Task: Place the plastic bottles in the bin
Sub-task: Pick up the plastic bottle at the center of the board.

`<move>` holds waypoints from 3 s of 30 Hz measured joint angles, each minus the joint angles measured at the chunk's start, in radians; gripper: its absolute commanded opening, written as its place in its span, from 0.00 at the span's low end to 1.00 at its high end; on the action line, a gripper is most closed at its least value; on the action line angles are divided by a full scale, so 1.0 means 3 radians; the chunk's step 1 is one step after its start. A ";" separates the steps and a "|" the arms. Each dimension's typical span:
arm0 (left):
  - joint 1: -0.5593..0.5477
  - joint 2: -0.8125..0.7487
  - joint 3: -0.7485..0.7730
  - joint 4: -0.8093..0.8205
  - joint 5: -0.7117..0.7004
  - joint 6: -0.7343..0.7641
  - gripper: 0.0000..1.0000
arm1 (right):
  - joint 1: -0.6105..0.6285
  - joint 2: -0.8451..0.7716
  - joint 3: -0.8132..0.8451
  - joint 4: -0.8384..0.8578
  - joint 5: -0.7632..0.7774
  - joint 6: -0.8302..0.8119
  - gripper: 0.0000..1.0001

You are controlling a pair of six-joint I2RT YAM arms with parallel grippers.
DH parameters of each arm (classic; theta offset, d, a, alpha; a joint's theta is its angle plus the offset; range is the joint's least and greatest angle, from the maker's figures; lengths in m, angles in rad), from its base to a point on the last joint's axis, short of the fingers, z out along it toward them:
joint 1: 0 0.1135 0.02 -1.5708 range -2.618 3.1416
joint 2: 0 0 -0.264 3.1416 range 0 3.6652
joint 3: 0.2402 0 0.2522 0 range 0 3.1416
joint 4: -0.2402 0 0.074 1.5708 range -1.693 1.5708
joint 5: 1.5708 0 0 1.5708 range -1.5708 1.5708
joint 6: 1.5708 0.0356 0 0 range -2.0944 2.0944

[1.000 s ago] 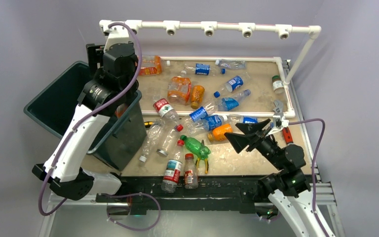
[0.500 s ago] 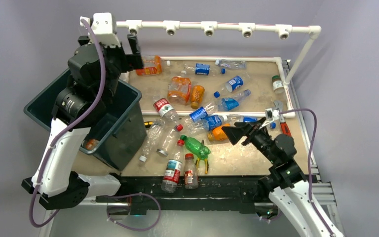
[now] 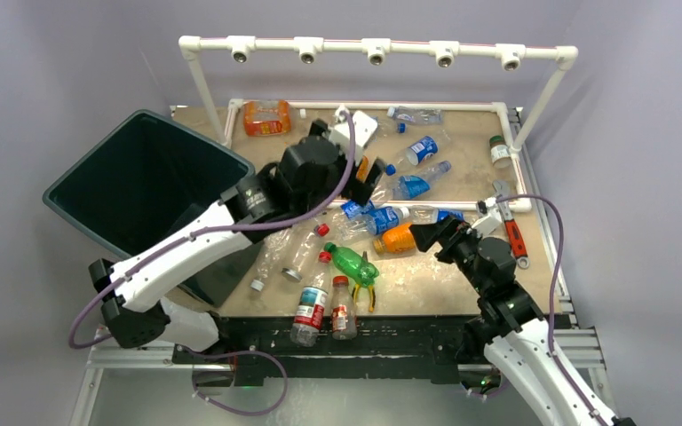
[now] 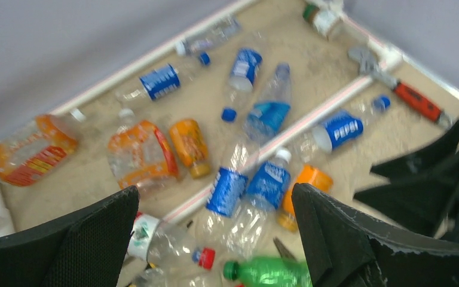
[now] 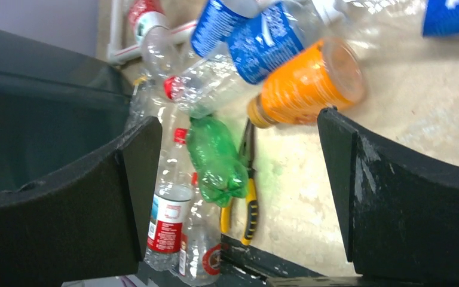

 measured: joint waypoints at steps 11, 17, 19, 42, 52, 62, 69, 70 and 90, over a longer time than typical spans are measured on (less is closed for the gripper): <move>0.0000 -0.0529 -0.1775 0.0838 0.0666 0.0097 0.98 | 0.0001 0.0211 -0.0187 -0.0037 0.0292 0.0248 0.97; -0.0024 -0.0609 -0.2060 0.1096 0.0748 0.0085 0.98 | 0.0001 0.0776 -0.0275 0.0195 0.0272 0.0303 0.97; -0.0064 -0.0615 -0.2060 0.1152 0.0746 0.0085 0.98 | 0.0001 0.0960 -0.0373 0.0300 0.0256 0.0366 0.97; -0.0319 -0.0692 -0.2111 0.1283 0.0356 0.0164 0.99 | 0.0001 0.2237 -0.0661 0.1974 0.0198 0.1096 0.82; -0.0431 -0.0692 -0.2112 0.1282 0.0333 0.0175 0.99 | 0.0001 0.2639 -0.0673 0.2508 0.0170 0.1141 0.61; -0.0525 -0.0692 -0.2112 0.1280 0.0259 0.0178 0.99 | 0.0001 0.2258 -0.0811 0.2516 0.0090 0.1077 0.36; -0.0533 -0.0743 -0.2153 0.1310 0.0242 0.0173 0.99 | 0.0001 0.0904 -0.0818 0.1872 0.0070 0.0791 0.36; -0.0533 -0.0774 -0.2176 0.1321 0.0247 0.0172 0.99 | 0.0001 0.0717 -0.0818 0.1807 0.0005 0.0717 0.36; -0.0534 -0.1678 -0.2932 0.2487 0.1656 0.0085 0.99 | 0.0001 -0.0563 -0.0532 0.2024 -0.1310 0.0178 0.34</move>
